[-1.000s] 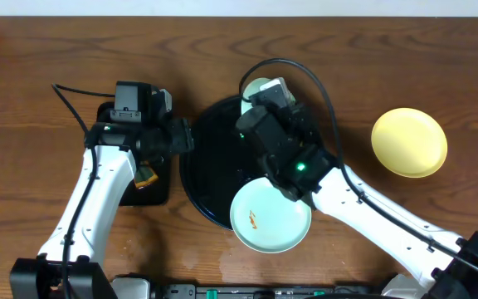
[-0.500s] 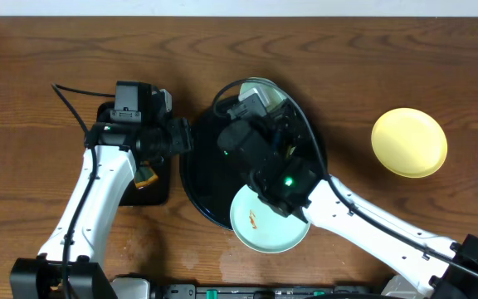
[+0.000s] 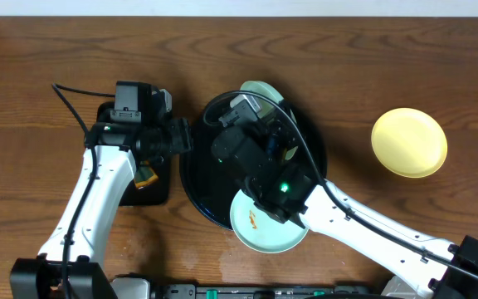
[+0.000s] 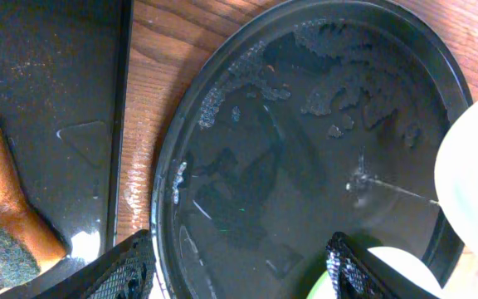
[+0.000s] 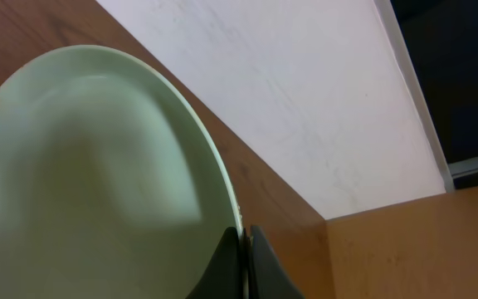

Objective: Clean dirty plates on tray and stack at the side
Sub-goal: 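Carry the green plate right and set it on the yellow plate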

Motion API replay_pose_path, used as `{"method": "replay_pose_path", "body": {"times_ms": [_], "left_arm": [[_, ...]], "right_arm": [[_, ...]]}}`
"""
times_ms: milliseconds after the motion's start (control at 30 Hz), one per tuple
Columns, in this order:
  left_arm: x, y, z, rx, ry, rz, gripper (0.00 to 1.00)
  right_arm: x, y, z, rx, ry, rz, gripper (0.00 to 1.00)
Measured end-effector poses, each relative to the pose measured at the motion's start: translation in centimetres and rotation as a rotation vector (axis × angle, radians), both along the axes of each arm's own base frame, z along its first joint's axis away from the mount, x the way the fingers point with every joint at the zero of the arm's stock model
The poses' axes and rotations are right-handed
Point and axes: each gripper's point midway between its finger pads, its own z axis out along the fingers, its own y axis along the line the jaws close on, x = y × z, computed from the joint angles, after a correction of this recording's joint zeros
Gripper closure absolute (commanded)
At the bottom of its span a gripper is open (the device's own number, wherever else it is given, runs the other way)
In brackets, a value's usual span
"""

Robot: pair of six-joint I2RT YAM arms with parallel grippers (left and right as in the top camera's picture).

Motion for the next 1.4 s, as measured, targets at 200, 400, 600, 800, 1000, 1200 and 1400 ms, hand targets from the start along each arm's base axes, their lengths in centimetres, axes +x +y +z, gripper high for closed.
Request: {"method": "replay_pose_path", "body": {"times_ms": [200, 400, 600, 800, 1000, 1200, 1400], "left_arm": [[0.0, 0.0, 0.0, 0.001, -0.001, -0.003, 0.32], [0.0, 0.0, 0.0, 0.002, -0.002, -0.005, 0.32], [0.0, 0.0, 0.0, 0.002, -0.002, -0.006, 0.32], [0.0, 0.1, 0.0, 0.005, -0.002, -0.004, 0.32], [0.0, 0.0, 0.0, 0.005, -0.002, -0.004, 0.32], [0.0, 0.0, 0.0, 0.005, -0.002, -0.005, 0.32], [0.0, 0.0, 0.0, 0.005, -0.002, -0.004, 0.32]], "right_arm": [[0.0, 0.0, 0.1, 0.005, -0.003, -0.001, 0.99], [0.5, -2.5, -1.1, 0.072, 0.017, -0.094, 0.99], [2.3, -10.0, -5.4, 0.289, 0.184, -0.305, 0.99], [4.4, -19.3, -8.5, 0.772, 0.353, -0.517, 0.99], [3.1, -28.1, -10.2, 1.125, 0.398, -0.73, 0.99], [0.1, -34.9, -12.9, 1.294, 0.386, -0.989, 0.99], [-2.3, -37.9, -16.8, 1.362, 0.439, -1.183, 0.83]]}}
